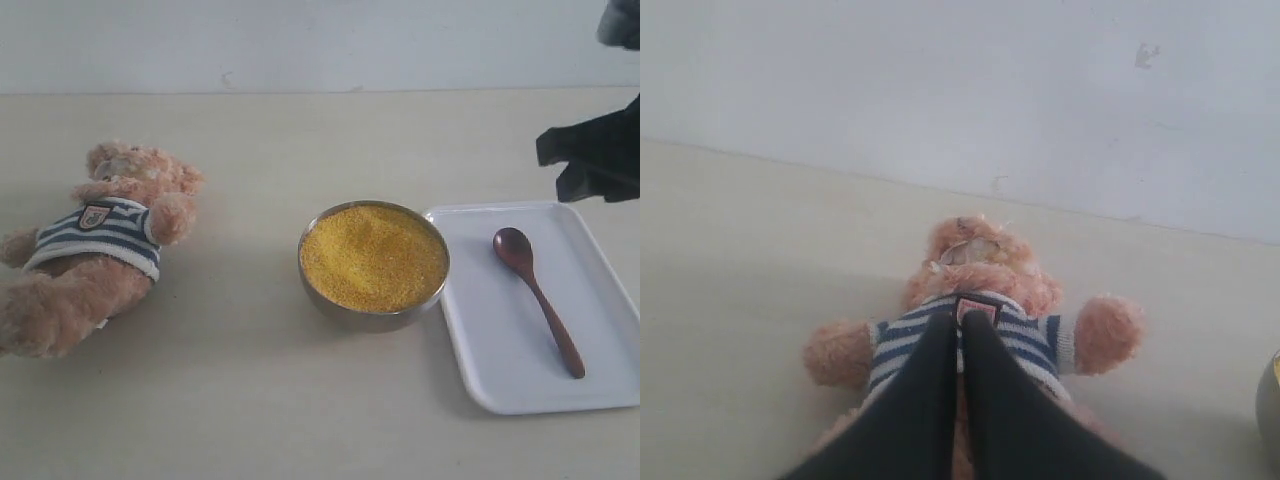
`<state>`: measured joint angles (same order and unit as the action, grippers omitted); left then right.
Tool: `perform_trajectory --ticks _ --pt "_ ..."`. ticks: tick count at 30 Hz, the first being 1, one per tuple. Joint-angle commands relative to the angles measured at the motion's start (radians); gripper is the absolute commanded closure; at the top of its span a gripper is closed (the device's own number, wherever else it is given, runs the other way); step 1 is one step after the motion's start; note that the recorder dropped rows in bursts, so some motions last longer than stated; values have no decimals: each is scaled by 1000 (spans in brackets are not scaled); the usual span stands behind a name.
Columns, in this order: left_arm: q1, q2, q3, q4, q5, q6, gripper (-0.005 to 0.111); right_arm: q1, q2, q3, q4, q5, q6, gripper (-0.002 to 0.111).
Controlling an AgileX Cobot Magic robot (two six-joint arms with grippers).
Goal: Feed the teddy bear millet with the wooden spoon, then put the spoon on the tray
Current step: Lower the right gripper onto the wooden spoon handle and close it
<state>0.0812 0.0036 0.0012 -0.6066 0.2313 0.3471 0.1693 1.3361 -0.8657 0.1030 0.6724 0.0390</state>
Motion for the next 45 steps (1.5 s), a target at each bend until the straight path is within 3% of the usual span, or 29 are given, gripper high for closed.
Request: perform_trajectory --ticks 1,12,18,25,45 --pt "2 -4 -1 2 4 20 103 2 146 -6 -13 -26 -59 66" --pt "2 -4 -1 -3 4 20 103 2 341 -6 -8 -39 -160 66" --pt "2 -4 -1 -3 4 20 103 2 364 -6 -8 0 -169 41" --pt "2 -4 -1 -3 4 20 103 2 370 12 -12 65 -150 41" --pt "2 -4 -1 -3 0 20 103 2 370 148 -12 -73 -82 41"
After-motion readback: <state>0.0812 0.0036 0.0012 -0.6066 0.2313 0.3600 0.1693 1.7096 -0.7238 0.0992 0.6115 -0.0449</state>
